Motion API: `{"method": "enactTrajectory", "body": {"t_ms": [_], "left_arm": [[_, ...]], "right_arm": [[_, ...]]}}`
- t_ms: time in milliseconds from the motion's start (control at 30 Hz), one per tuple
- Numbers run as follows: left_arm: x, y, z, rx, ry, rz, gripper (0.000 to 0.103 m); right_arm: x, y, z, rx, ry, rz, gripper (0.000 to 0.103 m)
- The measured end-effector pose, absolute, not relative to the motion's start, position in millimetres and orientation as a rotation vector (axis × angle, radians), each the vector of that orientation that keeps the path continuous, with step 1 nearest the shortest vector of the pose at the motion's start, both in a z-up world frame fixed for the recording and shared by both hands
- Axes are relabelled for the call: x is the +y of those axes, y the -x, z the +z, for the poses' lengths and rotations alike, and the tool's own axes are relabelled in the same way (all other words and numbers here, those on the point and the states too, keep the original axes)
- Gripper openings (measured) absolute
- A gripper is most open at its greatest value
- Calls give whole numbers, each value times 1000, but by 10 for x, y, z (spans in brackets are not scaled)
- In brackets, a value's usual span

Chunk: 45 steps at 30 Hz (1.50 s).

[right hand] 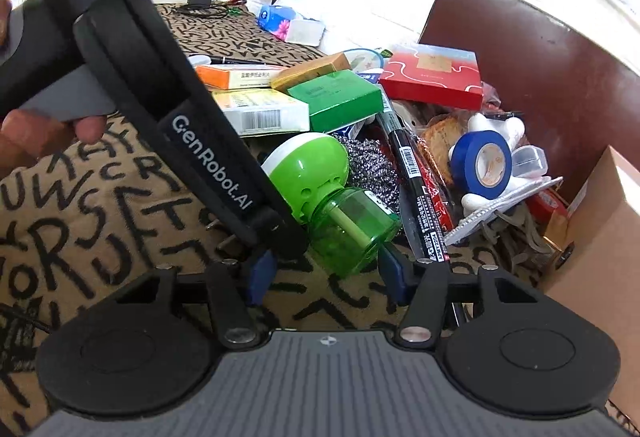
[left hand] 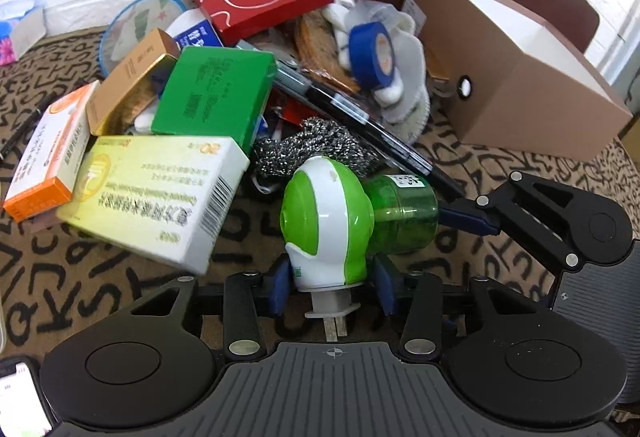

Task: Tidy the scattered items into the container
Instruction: 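Close the left gripper on the green plug-in device and lift it, then carry the plug-in over the cardboard box and open the left gripper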

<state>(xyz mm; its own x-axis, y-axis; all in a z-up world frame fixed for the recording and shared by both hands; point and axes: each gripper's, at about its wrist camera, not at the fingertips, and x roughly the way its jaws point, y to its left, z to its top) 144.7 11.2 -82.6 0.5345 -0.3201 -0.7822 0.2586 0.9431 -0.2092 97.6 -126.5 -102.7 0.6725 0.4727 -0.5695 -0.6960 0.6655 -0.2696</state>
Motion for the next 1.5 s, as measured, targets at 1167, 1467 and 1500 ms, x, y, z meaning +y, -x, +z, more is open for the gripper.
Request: {"method": "enactTrajectory", "body": {"t_ms": [1167, 1467, 1500], "left_arm": [[-1825, -2382, 703, 720, -87, -621, 47], [-2366, -3109, 252, 840, -142, -625, 47], [-2397, -3162, 204, 849, -152, -617, 47]], "right_arm": [[-2922, -1740, 437, 420, 298, 291, 60], [-3271, -2593, 78, 638, 231, 250, 58], [-3284, -2669, 40, 660, 227, 254, 57]]}}
